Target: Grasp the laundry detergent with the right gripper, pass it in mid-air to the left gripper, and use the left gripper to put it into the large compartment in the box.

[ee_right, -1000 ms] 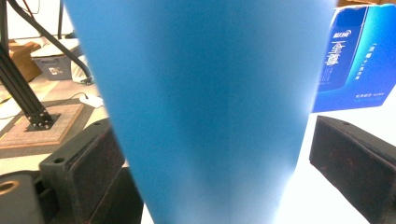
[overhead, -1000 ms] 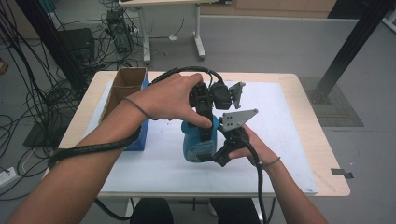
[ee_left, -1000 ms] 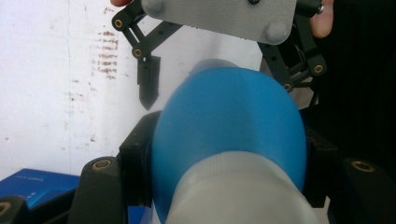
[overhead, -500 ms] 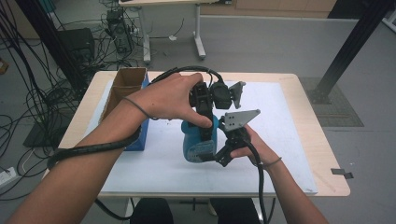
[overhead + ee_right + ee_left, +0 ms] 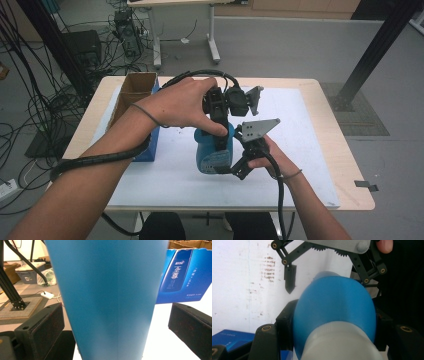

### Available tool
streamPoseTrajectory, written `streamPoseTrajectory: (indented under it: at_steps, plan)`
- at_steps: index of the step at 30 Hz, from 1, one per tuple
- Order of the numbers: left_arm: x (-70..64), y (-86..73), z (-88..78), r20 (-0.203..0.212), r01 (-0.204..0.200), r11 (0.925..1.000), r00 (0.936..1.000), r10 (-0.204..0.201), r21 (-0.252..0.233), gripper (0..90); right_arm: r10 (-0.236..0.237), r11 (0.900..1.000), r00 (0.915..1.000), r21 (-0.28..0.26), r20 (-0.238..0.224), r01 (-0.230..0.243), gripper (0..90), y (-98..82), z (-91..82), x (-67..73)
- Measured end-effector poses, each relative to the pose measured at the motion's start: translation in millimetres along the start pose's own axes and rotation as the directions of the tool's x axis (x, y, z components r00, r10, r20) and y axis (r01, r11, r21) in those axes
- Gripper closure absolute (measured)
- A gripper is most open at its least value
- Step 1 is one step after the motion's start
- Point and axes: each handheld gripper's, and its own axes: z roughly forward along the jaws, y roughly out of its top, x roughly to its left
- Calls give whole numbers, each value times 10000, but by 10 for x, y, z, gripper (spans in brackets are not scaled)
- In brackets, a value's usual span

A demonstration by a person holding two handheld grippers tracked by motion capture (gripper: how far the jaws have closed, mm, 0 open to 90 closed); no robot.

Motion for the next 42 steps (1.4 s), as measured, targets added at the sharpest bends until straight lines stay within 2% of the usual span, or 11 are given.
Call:
streamPoseTrajectory:
  at_steps: [14,30,36,42]
  plan:
    - [-30,-21,-299,-223,81,9998,9997,-84,-176,379,-82,10000,10000,-42,-54,82,10,-20,12,1]
    - [-21,-55,-751,-322,483,9979,9982,-497,-441,378,-97,9999,9999,-96,45,98,13,-36,4,16]
    - [-22,-74,-938,-380,718,9958,9965,-740,-564,378,-134,9999,9999,-101,96,135,13,-32,-4,36]
    - [45,-108,-1055,-245,1294,9895,9911,-1312,-648,378,-134,9998,9999,-145,93,135,12,-31,-6,47]
